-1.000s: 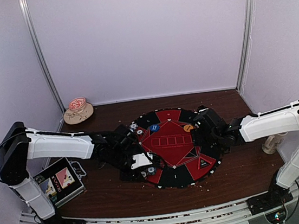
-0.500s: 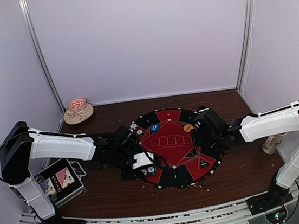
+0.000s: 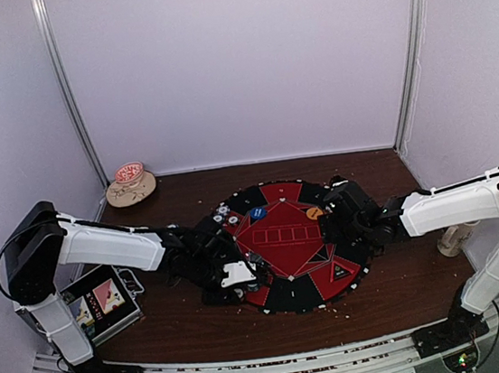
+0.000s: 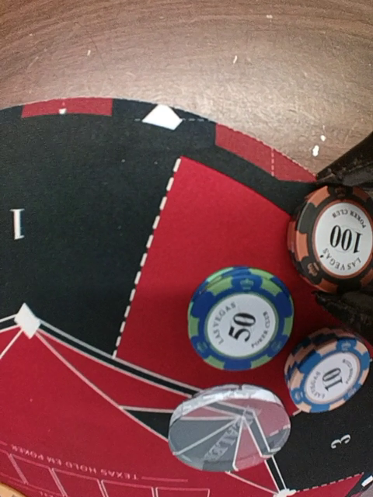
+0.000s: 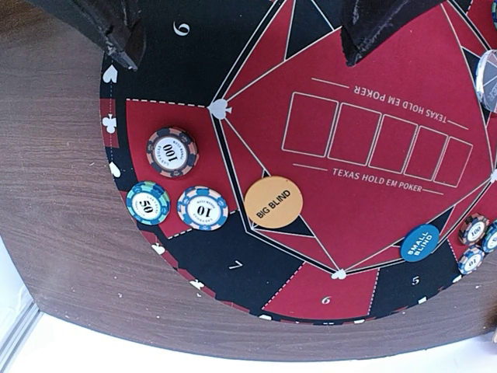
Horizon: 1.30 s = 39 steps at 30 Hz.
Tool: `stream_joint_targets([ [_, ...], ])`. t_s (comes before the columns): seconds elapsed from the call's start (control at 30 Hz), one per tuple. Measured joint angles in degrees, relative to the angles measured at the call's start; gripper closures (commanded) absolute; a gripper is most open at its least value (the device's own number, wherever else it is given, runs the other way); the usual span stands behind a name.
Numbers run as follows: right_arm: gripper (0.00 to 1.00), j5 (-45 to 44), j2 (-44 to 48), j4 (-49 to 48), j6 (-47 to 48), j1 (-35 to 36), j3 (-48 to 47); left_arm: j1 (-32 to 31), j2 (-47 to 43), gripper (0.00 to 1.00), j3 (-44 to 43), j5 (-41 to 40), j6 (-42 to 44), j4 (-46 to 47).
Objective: Distribute texas hold em gaming equipment
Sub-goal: Place the pile of poker chips at the dealer area.
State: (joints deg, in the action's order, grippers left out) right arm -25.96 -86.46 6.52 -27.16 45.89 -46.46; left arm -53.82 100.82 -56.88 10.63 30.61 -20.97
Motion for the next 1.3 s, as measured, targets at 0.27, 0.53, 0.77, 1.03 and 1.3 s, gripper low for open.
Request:
stream_joint_targets([
  [0.27, 0.11, 0.0, 0.0, 0.0, 0.04, 0.0, 0.0, -0.42, 1.01, 0.57, 0.0, -0.24, 0.0, 0.07],
  [0.53, 0.12, 0.0, 0.0, 0.02, 0.04, 0.0, 0.0, -0.57, 1.01, 0.48, 0.0, -0.68, -0.02, 0.28],
  [0.77, 0.12, 0.0, 0.0, 0.02, 0.07, 0.0, 0.0, -0.57, 0.76, 0.47, 0.0, -1.38, -0.04, 0.48],
  [1.03, 0.12, 0.0, 0.0, 0.02, 0.07, 0.0, 0.0, -0.57, -2.27, 0.37, 0.0, -1.99, -0.04, 0.44],
  [1.3, 0.09, 0.04, 0.0, 0.02, 0.26, 0.0, 0.0, -0.59, -10.16, 0.13, 0.24, -4.24, 0.0, 0.42],
])
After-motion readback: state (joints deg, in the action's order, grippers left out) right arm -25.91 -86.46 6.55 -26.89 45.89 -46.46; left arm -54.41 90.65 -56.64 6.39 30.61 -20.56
